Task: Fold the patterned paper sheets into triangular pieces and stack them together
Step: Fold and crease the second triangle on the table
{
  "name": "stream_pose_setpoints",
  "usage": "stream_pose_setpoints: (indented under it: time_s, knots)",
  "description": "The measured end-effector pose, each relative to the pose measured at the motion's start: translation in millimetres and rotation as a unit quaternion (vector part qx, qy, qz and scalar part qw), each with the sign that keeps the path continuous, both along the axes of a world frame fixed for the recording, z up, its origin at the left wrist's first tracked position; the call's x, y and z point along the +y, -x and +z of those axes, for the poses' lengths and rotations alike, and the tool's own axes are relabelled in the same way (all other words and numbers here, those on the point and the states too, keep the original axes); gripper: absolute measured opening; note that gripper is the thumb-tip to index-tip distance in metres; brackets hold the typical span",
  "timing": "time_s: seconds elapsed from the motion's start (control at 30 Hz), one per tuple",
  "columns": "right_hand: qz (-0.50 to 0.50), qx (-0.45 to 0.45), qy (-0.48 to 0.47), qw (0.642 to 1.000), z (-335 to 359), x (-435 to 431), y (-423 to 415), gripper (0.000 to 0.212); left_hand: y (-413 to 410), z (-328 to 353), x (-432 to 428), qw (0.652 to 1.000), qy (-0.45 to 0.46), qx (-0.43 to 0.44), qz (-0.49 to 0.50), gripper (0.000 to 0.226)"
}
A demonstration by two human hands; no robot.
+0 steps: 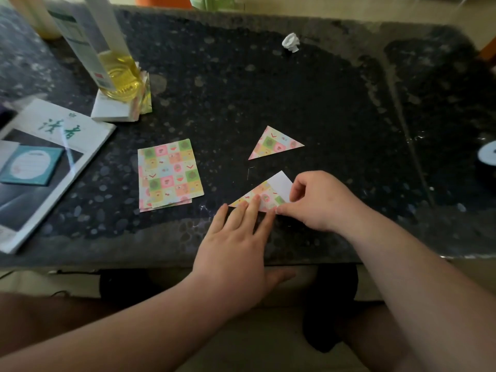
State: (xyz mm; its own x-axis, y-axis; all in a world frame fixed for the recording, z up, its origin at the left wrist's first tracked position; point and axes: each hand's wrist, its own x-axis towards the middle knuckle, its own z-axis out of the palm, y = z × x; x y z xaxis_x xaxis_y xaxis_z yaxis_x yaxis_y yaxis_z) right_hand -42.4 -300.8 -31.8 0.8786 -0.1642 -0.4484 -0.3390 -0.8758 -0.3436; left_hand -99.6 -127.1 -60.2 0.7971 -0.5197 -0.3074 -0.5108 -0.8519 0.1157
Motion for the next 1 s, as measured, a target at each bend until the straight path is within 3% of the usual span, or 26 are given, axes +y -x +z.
stream_pose_setpoints:
  time_s: [0.2,0.43,1.0]
  knots:
    - [-0.009,0.111,-0.057,0.992,6.8,6.0,-6.5,0.035,-0.2,-0.1,1.9,1.0,-0.004,-0.002,-0.009,0.102]
    - [-0.089,0.131,-0.172,0.972,-4.8,0.8,-1.8,0.024,0.9,-1.7,1.0,1.0,0.01,0.004,-0.001,0.11]
    - [-0.059,0.129,-0.108,0.984,1.9,-6.2,4.2,0.019,1.2,-2.0,-1.5,1.0,-0.008,-0.007,-0.004,0.111]
